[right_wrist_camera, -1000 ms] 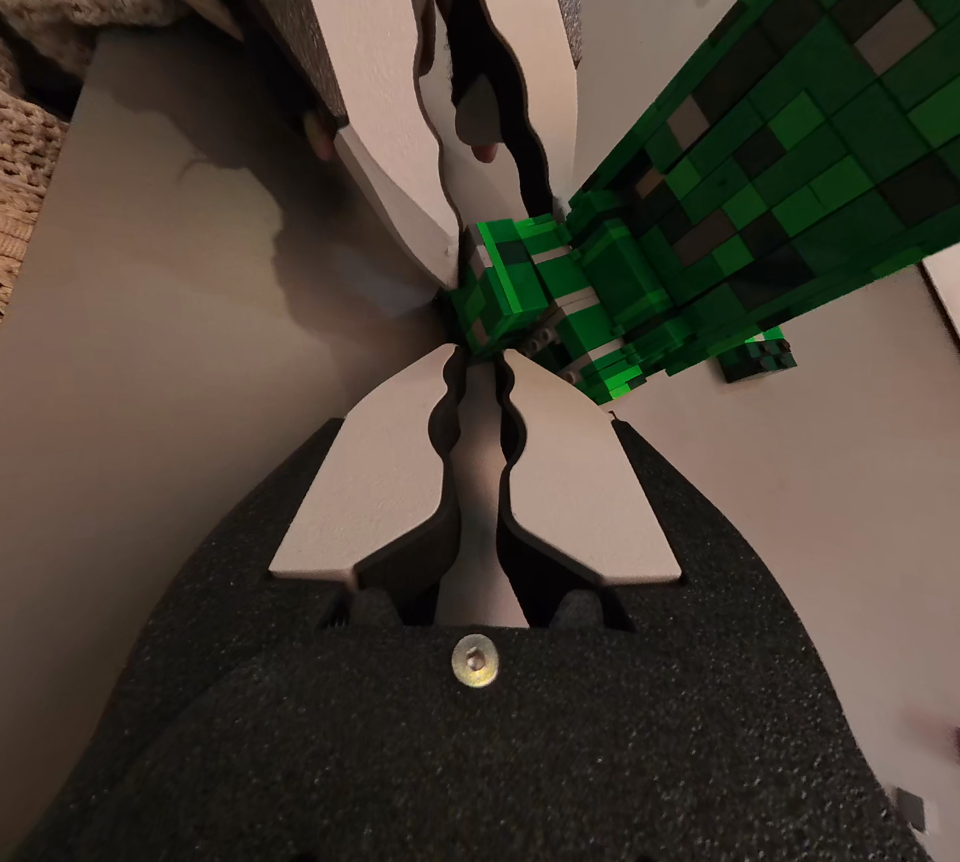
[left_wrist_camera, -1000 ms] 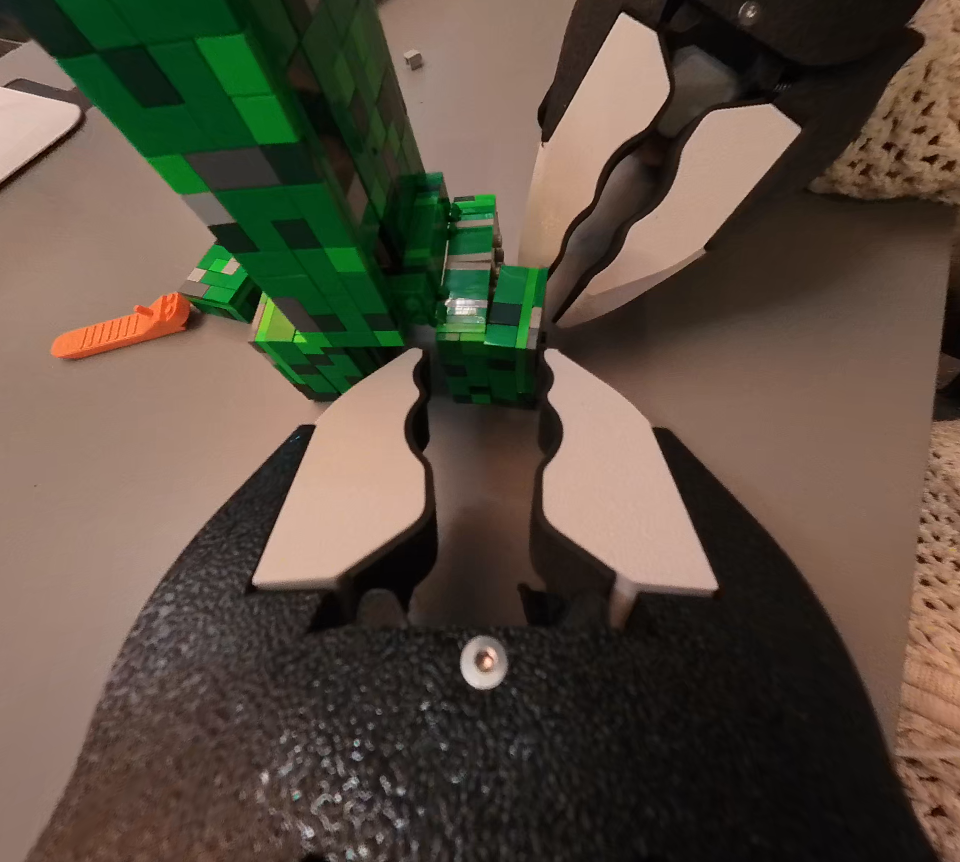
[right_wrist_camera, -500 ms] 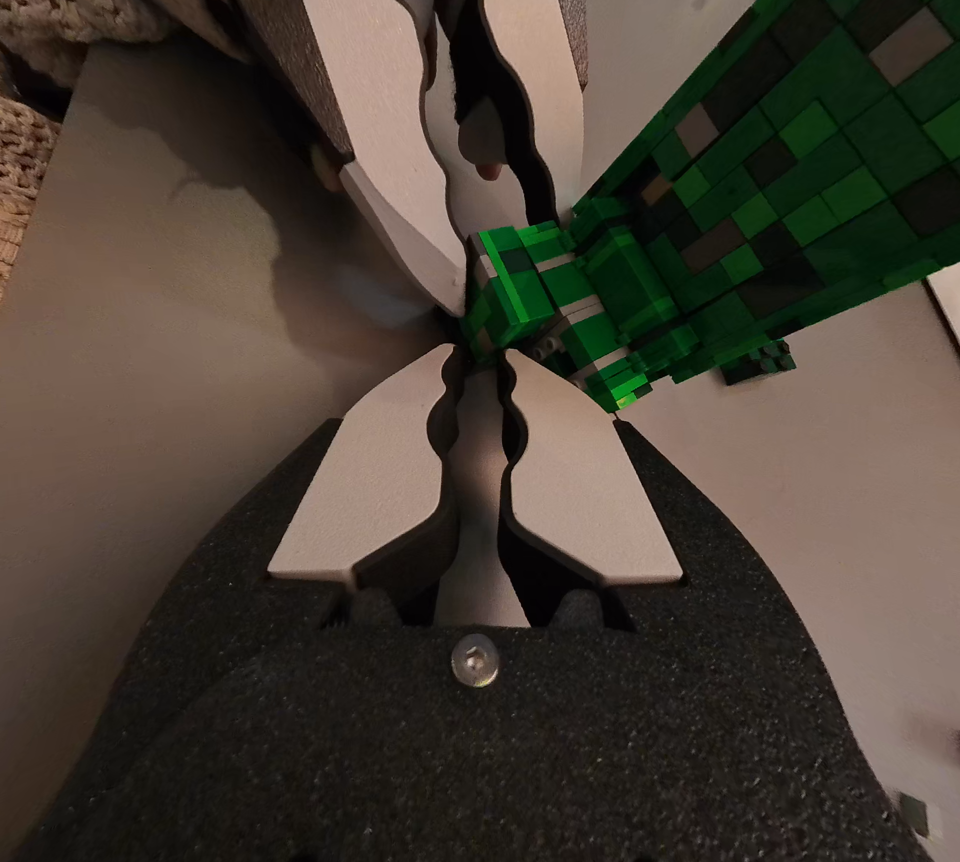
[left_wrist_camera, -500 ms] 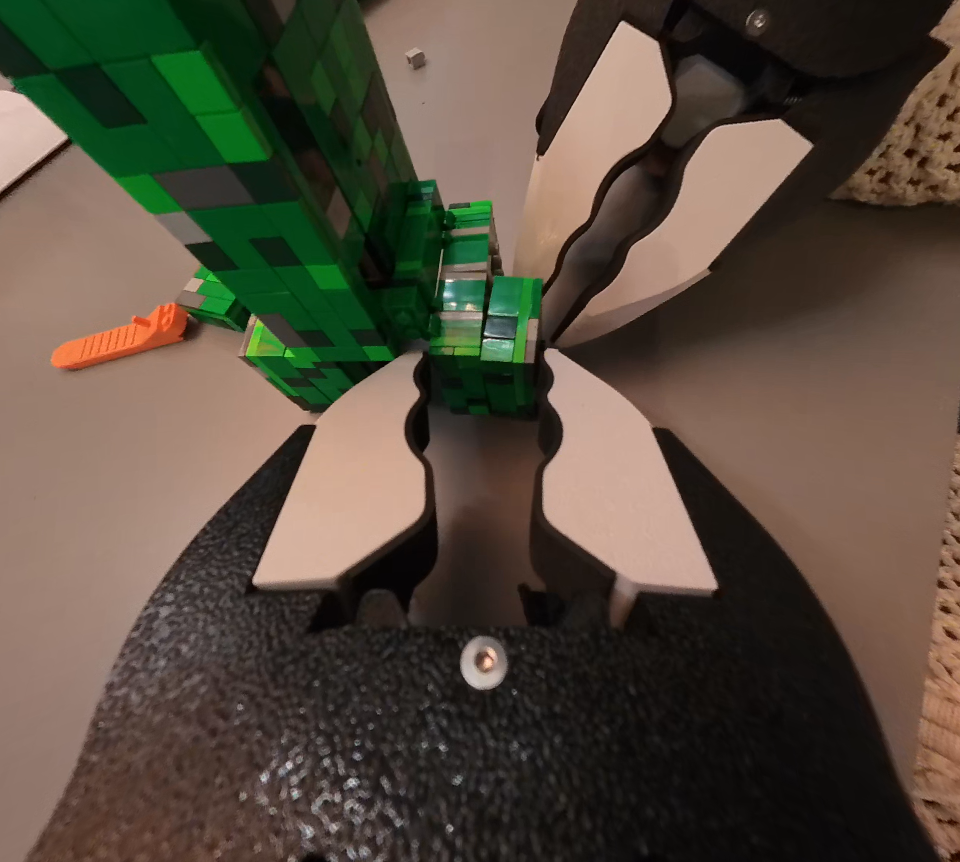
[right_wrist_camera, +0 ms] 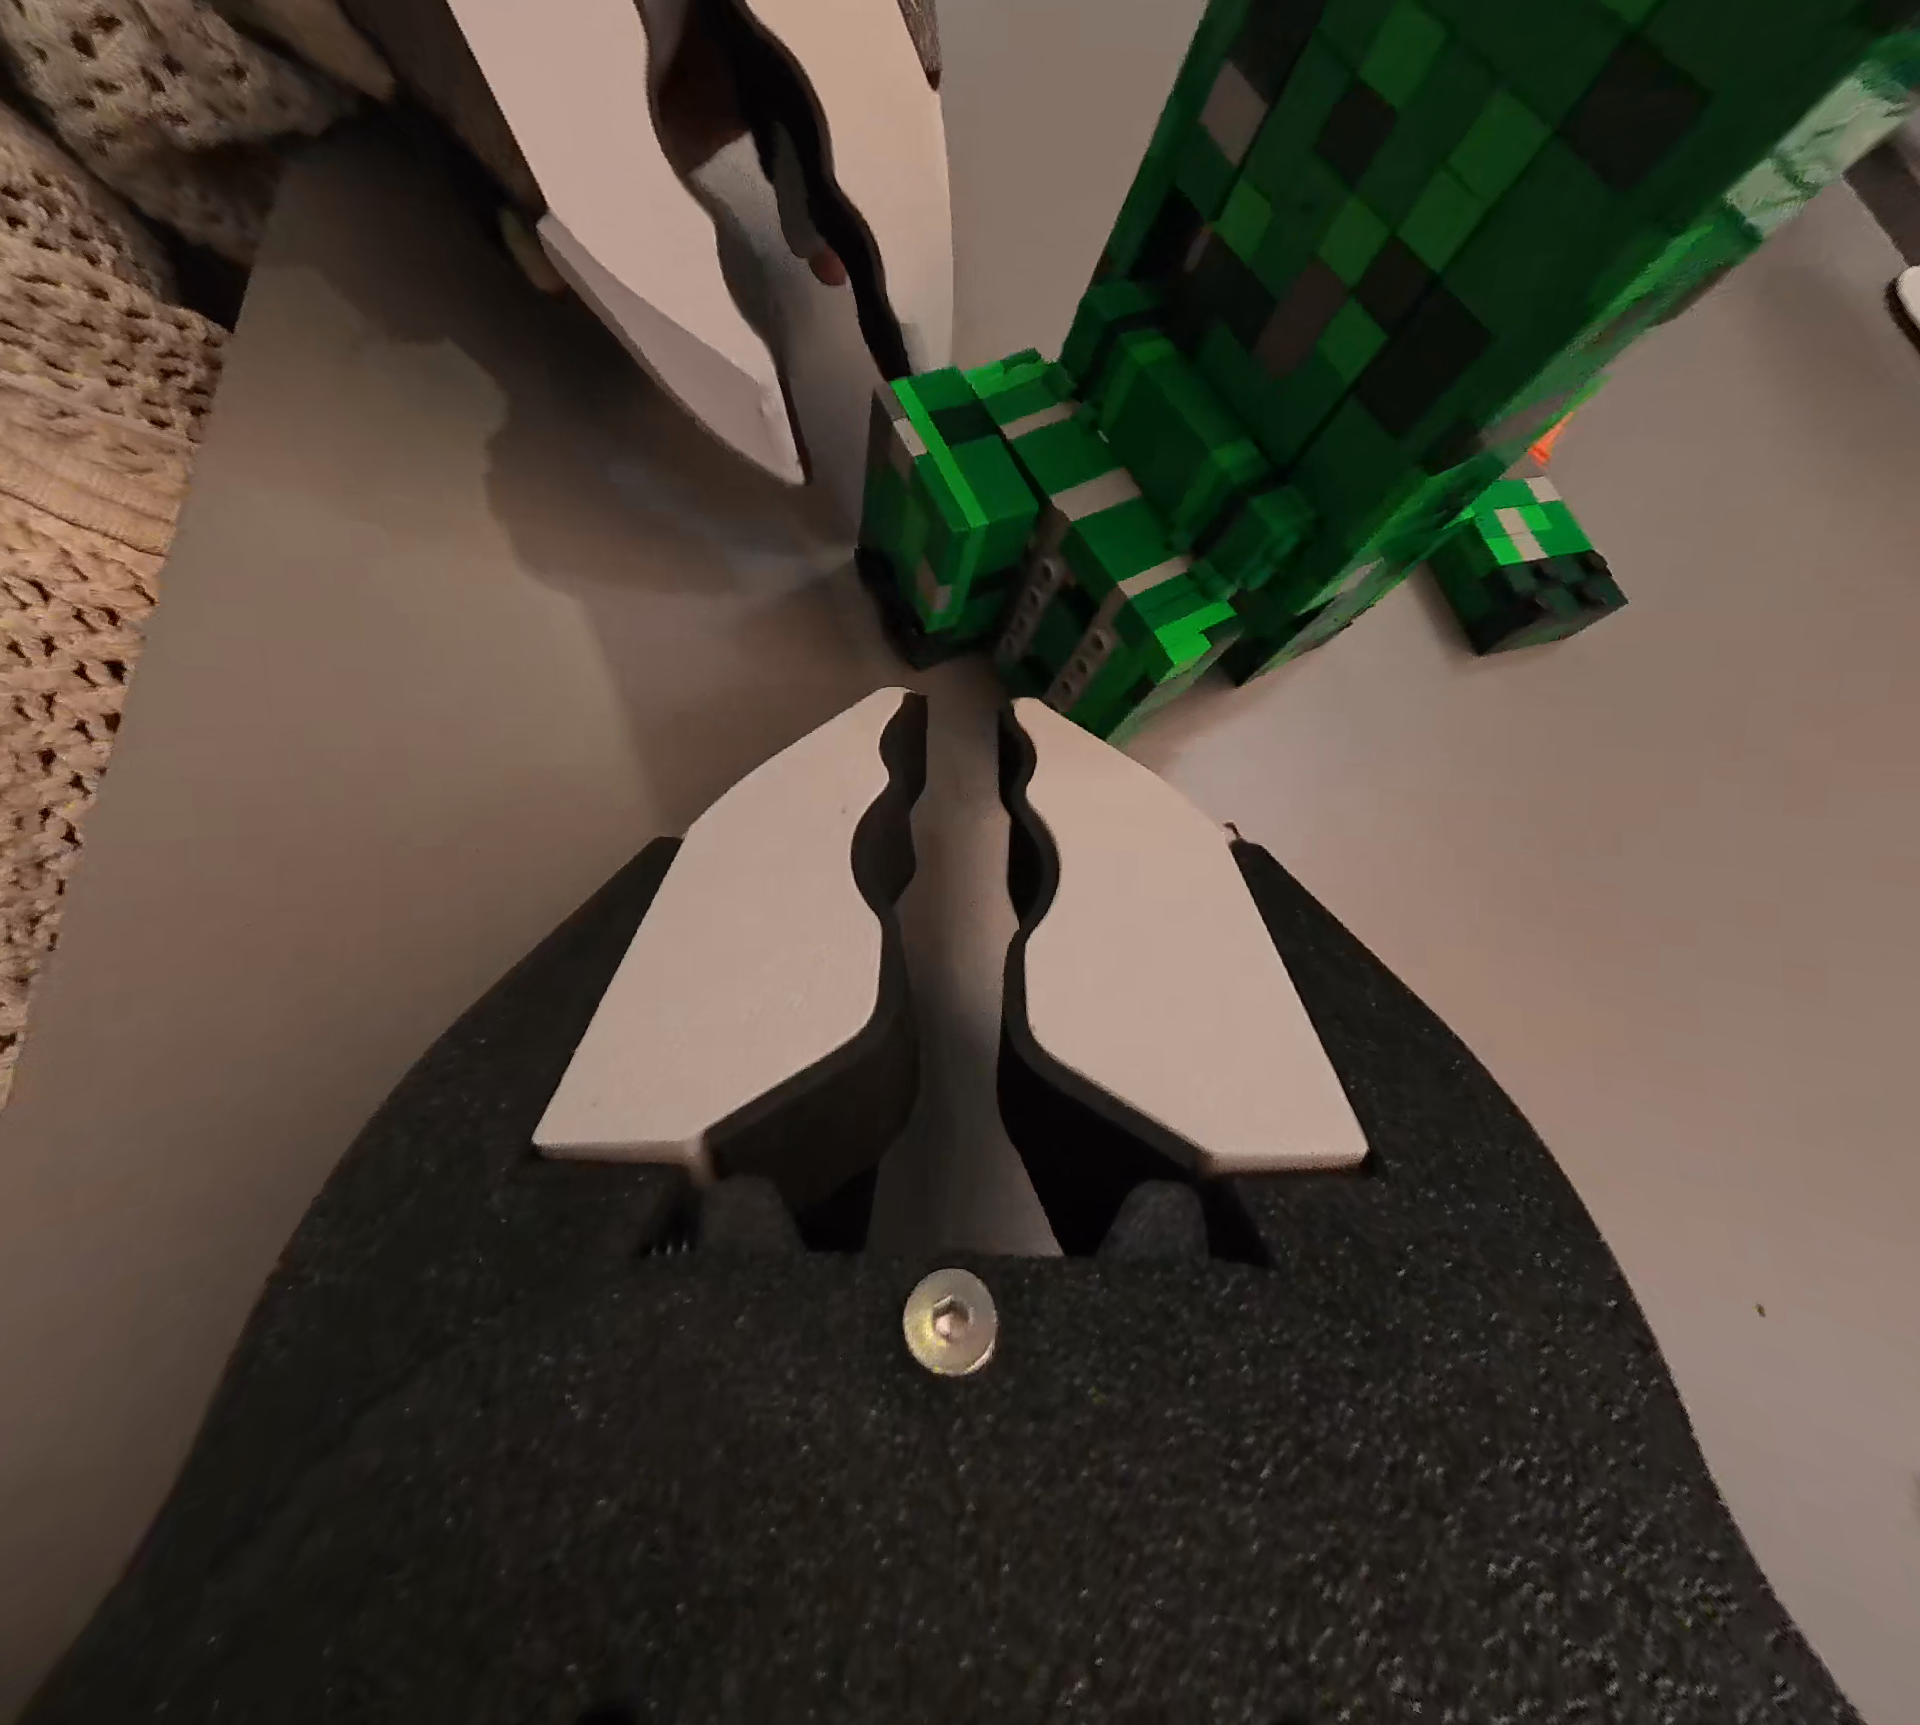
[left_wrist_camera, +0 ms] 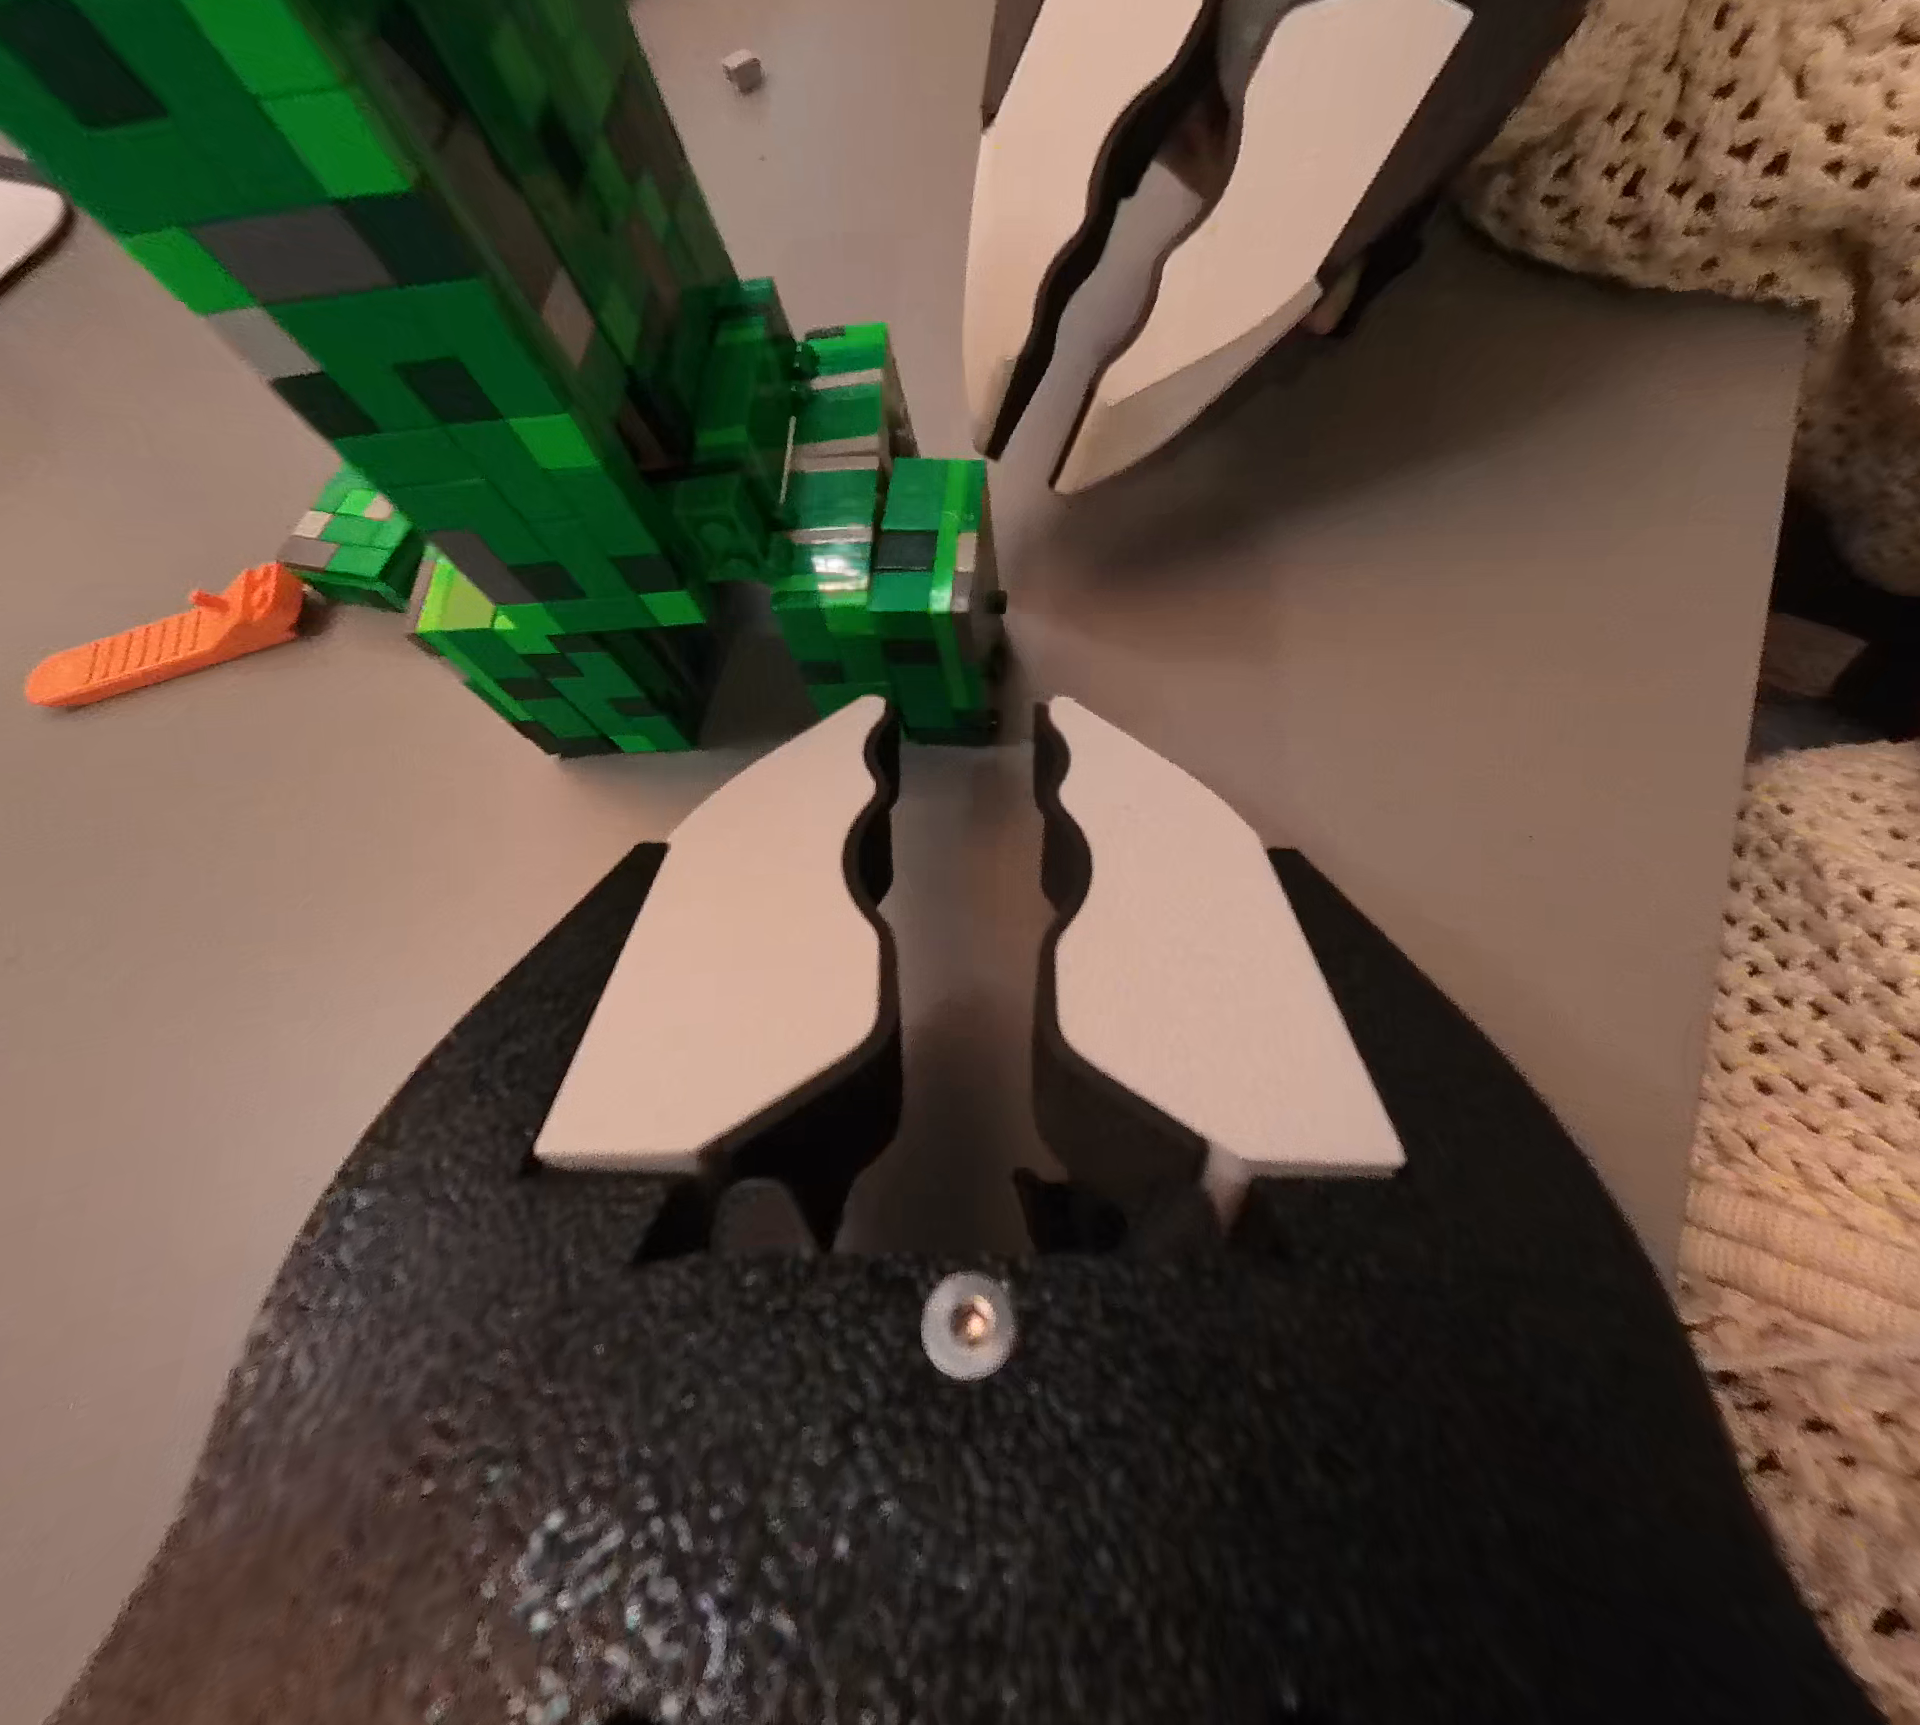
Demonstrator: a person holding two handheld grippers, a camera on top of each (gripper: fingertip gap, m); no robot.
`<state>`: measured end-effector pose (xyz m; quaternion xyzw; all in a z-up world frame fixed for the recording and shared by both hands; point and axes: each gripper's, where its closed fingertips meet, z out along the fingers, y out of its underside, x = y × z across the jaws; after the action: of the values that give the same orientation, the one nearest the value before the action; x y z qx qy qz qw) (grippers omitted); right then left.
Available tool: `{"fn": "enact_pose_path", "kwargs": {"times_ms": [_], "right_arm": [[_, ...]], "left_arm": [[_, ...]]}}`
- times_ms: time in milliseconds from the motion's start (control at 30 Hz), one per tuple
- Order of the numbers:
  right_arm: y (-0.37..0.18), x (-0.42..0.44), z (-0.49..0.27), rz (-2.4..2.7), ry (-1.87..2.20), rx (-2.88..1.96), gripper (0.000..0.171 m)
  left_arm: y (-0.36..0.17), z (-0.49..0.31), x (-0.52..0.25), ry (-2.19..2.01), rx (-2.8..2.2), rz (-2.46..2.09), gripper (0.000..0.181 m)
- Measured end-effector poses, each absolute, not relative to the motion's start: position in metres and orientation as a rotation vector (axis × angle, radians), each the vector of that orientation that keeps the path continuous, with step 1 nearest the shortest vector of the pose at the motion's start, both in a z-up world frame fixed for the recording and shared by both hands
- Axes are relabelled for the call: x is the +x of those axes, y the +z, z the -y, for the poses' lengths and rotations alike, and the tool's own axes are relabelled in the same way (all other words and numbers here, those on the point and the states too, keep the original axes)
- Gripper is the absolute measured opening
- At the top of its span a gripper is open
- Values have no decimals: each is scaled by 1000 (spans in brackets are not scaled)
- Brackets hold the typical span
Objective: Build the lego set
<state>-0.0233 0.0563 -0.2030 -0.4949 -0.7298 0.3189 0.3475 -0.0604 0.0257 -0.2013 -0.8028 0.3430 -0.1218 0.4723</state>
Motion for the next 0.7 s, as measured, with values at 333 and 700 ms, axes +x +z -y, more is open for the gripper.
{"fn": "enact_pose_path", "kwargs": {"times_ms": [333,700], "right_arm": [[-181,-15,-65,1545,725,-1403,20],[-188,-27,-43,1199,622,-1750,47]], "left_arm": [[-197,-30,-70,-345,-1974,-761,39],[-221,-30,-49,-352,-2054,-1003,94]]}}
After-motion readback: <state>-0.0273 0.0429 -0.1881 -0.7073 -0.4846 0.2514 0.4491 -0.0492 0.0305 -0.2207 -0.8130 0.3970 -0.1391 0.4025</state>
